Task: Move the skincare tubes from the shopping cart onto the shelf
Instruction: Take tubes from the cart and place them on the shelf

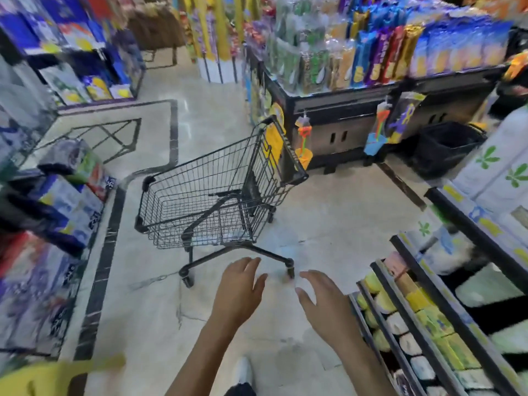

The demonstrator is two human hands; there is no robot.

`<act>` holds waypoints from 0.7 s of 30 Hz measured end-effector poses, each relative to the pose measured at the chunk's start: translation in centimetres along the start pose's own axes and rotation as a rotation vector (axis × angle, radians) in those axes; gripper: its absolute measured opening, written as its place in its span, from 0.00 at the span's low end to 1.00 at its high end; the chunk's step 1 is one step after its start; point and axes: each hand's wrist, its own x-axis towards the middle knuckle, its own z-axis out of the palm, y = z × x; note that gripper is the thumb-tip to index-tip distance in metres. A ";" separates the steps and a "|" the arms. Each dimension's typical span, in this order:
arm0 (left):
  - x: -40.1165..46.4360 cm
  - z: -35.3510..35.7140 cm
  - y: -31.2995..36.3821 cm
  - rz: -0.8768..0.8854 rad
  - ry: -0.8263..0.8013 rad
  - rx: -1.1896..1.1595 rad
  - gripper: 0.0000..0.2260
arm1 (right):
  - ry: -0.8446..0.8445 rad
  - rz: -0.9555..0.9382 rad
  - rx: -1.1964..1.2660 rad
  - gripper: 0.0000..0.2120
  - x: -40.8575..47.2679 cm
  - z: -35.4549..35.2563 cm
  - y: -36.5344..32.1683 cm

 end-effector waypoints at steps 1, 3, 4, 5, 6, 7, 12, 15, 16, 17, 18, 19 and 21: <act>-0.4 -0.7 -1.0 -0.046 0.015 -0.004 0.22 | -0.028 -0.026 -0.003 0.19 0.7 0.7 -0.8; -1.1 -1.8 -3.0 -0.116 0.054 -0.012 0.20 | -0.082 -0.071 0.001 0.19 2.4 2.1 -2.4; -1.3 -2.3 -4.0 -0.142 0.077 -0.011 0.20 | -0.104 -0.095 0.010 0.18 3.4 2.7 -3.2; -1.4 -2.8 -5.0 -0.167 0.091 -0.009 0.19 | -0.125 -0.116 0.014 0.18 4.4 3.3 -4.1; -1.5 -3.2 -6.0 -0.196 0.096 -0.011 0.19 | -0.137 -0.136 0.011 0.18 5.4 3.9 -4.9; -1.5 -3.5 -7.1 -0.226 0.097 -0.013 0.20 | -0.141 -0.155 0.002 0.18 6.6 4.4 -5.8; -0.2 -4.9 -12.2 -0.319 0.116 -0.047 0.22 | -0.161 -0.193 -0.039 0.19 12.5 6.9 -10.4; 1.8 -5.7 -14.9 -0.340 0.093 -0.060 0.25 | -0.164 -0.174 -0.058 0.19 15.5 8.4 -12.5; 2.7 -5.9 -15.9 -0.340 0.087 -0.065 0.25 | -0.160 -0.164 -0.055 0.18 16.4 8.9 -13.1; 3.6 -6.1 -16.8 -0.342 0.083 -0.072 0.25 | -0.159 -0.155 -0.052 0.18 17.2 9.5 -13.5; 4.6 -6.4 -17.8 -0.346 0.078 -0.076 0.25 | -0.162 -0.142 -0.048 0.18 17.9 10.0 -13.9; 5.6 -6.6 -18.6 -0.350 0.072 -0.078 0.24 | -0.168 -0.126 -0.043 0.18 18.6 10.4 -14.2; 7.7 -7.0 -20.1 -0.348 0.063 -0.076 0.21 | -0.189 -0.105 -0.034 0.18 19.8 11.1 -14.5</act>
